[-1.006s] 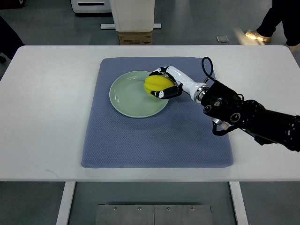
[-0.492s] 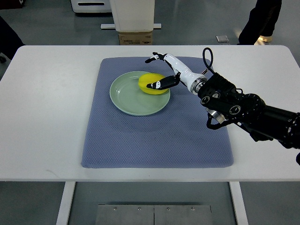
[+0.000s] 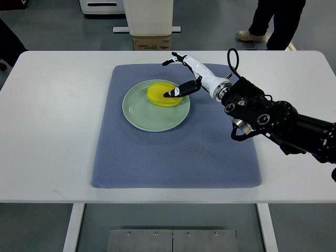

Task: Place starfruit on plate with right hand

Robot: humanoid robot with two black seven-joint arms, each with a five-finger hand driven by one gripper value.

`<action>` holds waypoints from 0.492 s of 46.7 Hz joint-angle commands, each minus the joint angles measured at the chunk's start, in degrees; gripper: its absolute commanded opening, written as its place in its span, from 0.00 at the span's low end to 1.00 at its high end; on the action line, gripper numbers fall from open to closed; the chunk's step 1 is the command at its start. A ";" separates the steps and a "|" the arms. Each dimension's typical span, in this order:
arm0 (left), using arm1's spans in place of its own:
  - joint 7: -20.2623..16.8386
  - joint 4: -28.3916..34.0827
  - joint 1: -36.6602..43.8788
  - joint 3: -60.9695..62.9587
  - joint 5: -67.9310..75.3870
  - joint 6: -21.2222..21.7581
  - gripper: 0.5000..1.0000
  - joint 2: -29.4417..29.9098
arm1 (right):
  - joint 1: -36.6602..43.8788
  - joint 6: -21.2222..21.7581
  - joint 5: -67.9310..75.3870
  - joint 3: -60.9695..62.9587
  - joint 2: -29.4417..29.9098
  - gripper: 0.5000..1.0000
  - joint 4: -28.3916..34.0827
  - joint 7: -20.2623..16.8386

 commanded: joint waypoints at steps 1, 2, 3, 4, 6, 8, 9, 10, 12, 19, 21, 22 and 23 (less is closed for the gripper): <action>0.01 0.01 0.00 0.00 0.04 0.00 1.00 0.00 | -0.72 -0.35 0.00 1.47 -1.32 1.00 0.00 0.19; 0.01 0.01 0.00 0.00 -0.04 0.00 1.00 0.00 | -0.81 -0.53 0.00 2.34 -1.58 1.00 0.00 0.19; 0.01 0.01 0.00 0.00 -0.05 0.00 1.00 0.00 | -0.99 -0.70 0.00 3.31 -1.76 1.00 -0.09 0.19; 0.01 -0.07 0.00 0.00 0.04 0.00 1.00 0.00 | -1.25 -0.71 0.00 4.45 -1.94 1.00 -0.09 0.19; 0.01 -0.07 0.00 0.00 -0.05 0.00 1.00 0.00 | -1.95 -0.71 0.00 7.00 -2.37 1.00 -0.09 0.19; 0.01 -0.07 0.00 0.00 -0.04 0.00 1.00 0.00 | -3.00 -0.79 0.00 9.37 -2.64 1.00 -0.09 0.36; 0.01 -0.07 0.00 0.00 0.04 0.00 1.00 0.00 | -3.36 -0.79 0.00 10.51 -2.73 1.00 -0.18 0.45; 0.01 0.01 0.00 0.00 -0.04 0.00 1.00 0.00 | -3.80 -0.79 0.00 11.31 -2.73 1.00 -0.18 0.45; 0.01 0.01 0.00 0.00 0.04 0.00 1.00 0.00 | -4.06 -0.79 0.00 12.54 -2.73 1.00 -0.18 0.45; 0.01 -0.07 0.00 0.00 0.04 0.00 1.00 0.00 | -4.59 -0.97 0.00 12.81 -4.04 1.00 -0.53 0.54; 0.01 0.01 0.00 0.00 0.04 0.00 1.00 0.00 | -4.77 -0.97 0.00 12.81 -5.18 1.00 -0.53 0.54; 0.01 0.01 0.00 0.00 0.04 0.00 1.00 0.00 | -4.85 -0.97 0.00 12.81 -5.62 1.00 -0.53 0.54; 0.01 0.01 0.00 0.00 0.04 0.00 1.00 0.00 | -5.03 -0.97 0.00 12.81 -5.98 1.00 -0.53 0.45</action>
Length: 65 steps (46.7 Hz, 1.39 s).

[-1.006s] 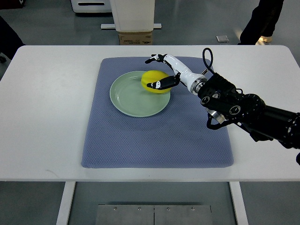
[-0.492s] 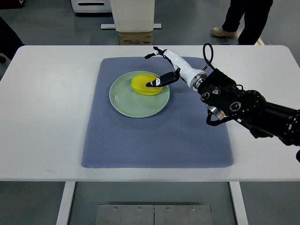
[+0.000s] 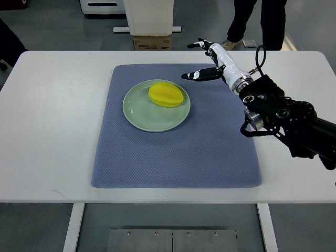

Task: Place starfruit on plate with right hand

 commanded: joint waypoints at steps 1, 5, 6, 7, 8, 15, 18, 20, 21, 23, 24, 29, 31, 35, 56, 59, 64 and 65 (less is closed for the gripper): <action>-0.08 0.03 -0.01 0.00 -0.06 0.00 1.00 0.00 | -0.58 0.09 0.00 0.08 -1.29 1.00 0.04 -0.36; 0.00 0.03 -0.01 0.00 -0.06 0.00 1.00 0.00 | -1.46 0.18 0.17 0.60 -1.82 1.00 -0.66 -0.63; 0.00 -0.06 -0.01 0.00 0.03 0.00 1.00 0.00 | -1.64 0.27 0.35 1.04 -1.99 1.00 -0.84 -0.63; 0.00 0.03 -0.01 0.00 0.03 0.00 1.00 0.00 | -1.73 0.44 0.61 1.65 -2.17 1.00 -1.01 -0.54; -0.08 -0.06 -0.01 0.00 -0.06 0.00 1.00 0.00 | -2.08 0.62 0.96 2.53 -2.34 1.00 -1.10 -0.63; 0.00 -0.06 -0.01 0.00 -0.06 0.00 1.00 0.00 | -4.89 4.65 5.35 11.67 -4.28 1.00 -1.28 -0.89; 0.00 -0.06 -0.01 0.00 -0.06 0.00 1.00 0.00 | -5.77 7.81 7.37 15.44 -4.81 1.00 -2.07 -2.12; 0.00 0.03 -0.01 0.00 -0.06 0.00 1.00 0.00 | -6.30 9.57 8.60 17.64 -4.81 1.00 -3.56 -3.26; 0.00 0.03 -0.01 0.00 -0.06 0.00 1.00 0.00 | -6.56 10.37 9.31 18.61 -4.81 1.00 -4.35 -3.61; 0.00 0.03 -0.01 0.00 -0.06 0.00 1.00 0.00 | -7.18 12.12 10.54 20.63 -4.81 1.00 -6.02 -4.23; 0.00 0.03 -0.01 0.00 0.03 0.00 1.00 0.00 | -7.35 13.09 11.07 21.60 -4.72 1.00 -6.81 -4.40; 0.00 0.03 -0.01 0.00 0.03 0.00 1.00 0.00 | -7.97 17.75 13.53 26.08 -4.72 1.00 -10.33 -5.28; 0.00 0.03 -0.01 0.00 -0.06 0.00 1.00 0.00 | -8.15 19.33 14.58 27.67 -4.72 1.00 -11.47 -5.64; 0.00 0.03 -0.01 0.00 -0.06 0.00 1.00 0.00 | -8.76 21.62 17.13 30.04 -4.72 1.00 -12.97 -6.86; 0.00 -0.06 -0.01 0.00 -0.06 0.00 1.00 0.00 | -13.07 22.77 27.07 32.68 -4.28 1.00 -13.23 -9.77; 0.00 0.03 -0.01 0.00 -0.06 0.00 1.00 0.00 | -13.42 22.77 27.07 32.68 -4.28 1.00 -13.32 -9.68; 0.00 -0.06 -0.01 0.00 0.03 0.00 1.00 0.00 | -13.51 22.77 26.98 32.42 -4.37 1.00 -13.32 -9.50; 0.00 0.03 -0.01 0.00 0.03 0.00 1.00 0.00 | -13.51 22.77 26.98 32.33 -4.37 1.00 -13.32 -9.50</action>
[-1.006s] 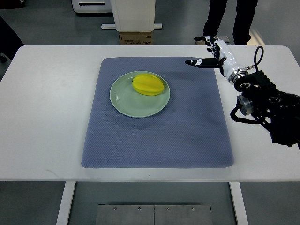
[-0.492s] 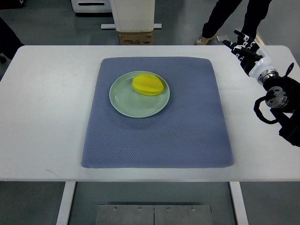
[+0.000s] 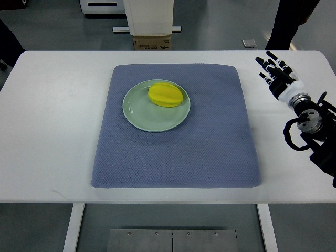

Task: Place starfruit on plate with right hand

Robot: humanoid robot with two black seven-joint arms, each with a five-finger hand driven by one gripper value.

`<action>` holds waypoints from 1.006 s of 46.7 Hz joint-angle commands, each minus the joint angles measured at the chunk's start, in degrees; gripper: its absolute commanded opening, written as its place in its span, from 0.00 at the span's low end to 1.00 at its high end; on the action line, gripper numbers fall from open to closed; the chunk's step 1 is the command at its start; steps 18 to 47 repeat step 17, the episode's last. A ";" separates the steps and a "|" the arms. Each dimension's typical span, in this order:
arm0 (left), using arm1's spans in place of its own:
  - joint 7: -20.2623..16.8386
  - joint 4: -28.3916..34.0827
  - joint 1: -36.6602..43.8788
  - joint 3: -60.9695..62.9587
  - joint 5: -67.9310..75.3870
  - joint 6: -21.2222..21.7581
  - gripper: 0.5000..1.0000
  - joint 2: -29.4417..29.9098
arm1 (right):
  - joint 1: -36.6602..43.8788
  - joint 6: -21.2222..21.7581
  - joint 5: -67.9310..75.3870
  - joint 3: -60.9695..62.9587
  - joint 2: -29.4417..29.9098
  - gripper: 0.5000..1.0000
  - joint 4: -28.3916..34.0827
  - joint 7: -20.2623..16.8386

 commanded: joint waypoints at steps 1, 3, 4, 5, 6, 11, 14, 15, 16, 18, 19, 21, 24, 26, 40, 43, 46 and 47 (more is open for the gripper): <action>0.01 -0.03 0.01 0.00 -0.06 0.00 1.00 0.00 | -0.05 0.00 -0.15 -0.38 -0.06 1.00 0.00 0.10; 0.01 -0.03 0.01 0.00 -0.06 0.00 1.00 0.00 | -0.05 0.00 -0.24 -0.56 -0.06 1.00 -0.09 0.28; 0.01 0.06 0.01 0.00 -0.06 0.00 1.00 0.00 | -0.13 0.00 -0.41 -0.56 0.03 1.00 -0.09 0.28; 0.01 0.06 0.01 0.00 0.03 0.00 1.00 0.00 | -0.22 0.00 -0.50 -0.74 0.03 1.00 -0.09 0.36; 0.01 0.06 0.01 0.00 -0.06 0.00 1.00 0.00 | -0.40 0.00 -0.50 -0.74 0.03 1.00 -0.09 0.45; 0.01 0.06 0.01 0.00 -0.06 0.00 1.00 0.00 | -1.37 0.00 -0.59 -0.74 0.03 1.00 -0.09 0.54; 0.01 -0.03 0.01 0.00 0.03 0.00 1.00 0.00 | -1.54 0.00 -0.59 -0.74 0.12 1.00 -0.09 0.63; -0.07 0.06 0.01 0.00 0.03 0.00 1.00 0.00 | -1.63 0.00 -0.59 -0.74 0.12 1.00 -0.09 0.63; 0.01 -0.03 0.01 0.00 -0.06 0.00 1.00 0.00 | -1.80 0.00 -0.59 -0.74 0.12 1.00 -0.09 0.80; -0.07 -0.03 0.01 0.00 -0.06 0.00 1.00 0.00 | -1.81 0.00 -0.59 -0.74 0.03 1.00 -0.09 0.89; -0.07 -0.03 0.01 0.00 -0.06 0.00 1.00 0.00 | -1.81 0.00 -0.59 -0.74 0.03 1.00 -0.09 0.89; -0.07 -0.03 0.01 0.00 -0.06 0.00 1.00 0.00 | -1.81 0.00 -0.59 -0.74 0.03 1.00 -0.09 0.89; -0.07 -0.03 0.01 0.00 -0.06 0.00 1.00 0.00 | -1.81 0.00 -0.59 -0.74 0.03 1.00 -0.09 0.89; -0.07 -0.03 0.01 0.00 -0.06 0.00 1.00 0.00 | -1.81 0.00 -0.59 -0.74 0.03 1.00 -0.09 0.89; -0.07 -0.03 0.01 0.00 -0.06 0.00 1.00 0.00 | -1.81 0.00 -0.59 -0.74 0.03 1.00 -0.09 0.89; -0.07 -0.03 0.01 0.00 -0.06 0.00 1.00 0.00 | -1.81 0.00 -0.59 -0.74 0.03 1.00 -0.09 0.89; -0.07 -0.03 0.01 0.00 -0.06 0.00 1.00 0.00 | -1.81 0.00 -0.59 -0.74 0.03 1.00 -0.09 0.89; -0.07 -0.03 0.01 0.00 -0.06 0.00 1.00 0.00 | -1.81 0.00 -0.59 -0.74 0.03 1.00 -0.09 0.89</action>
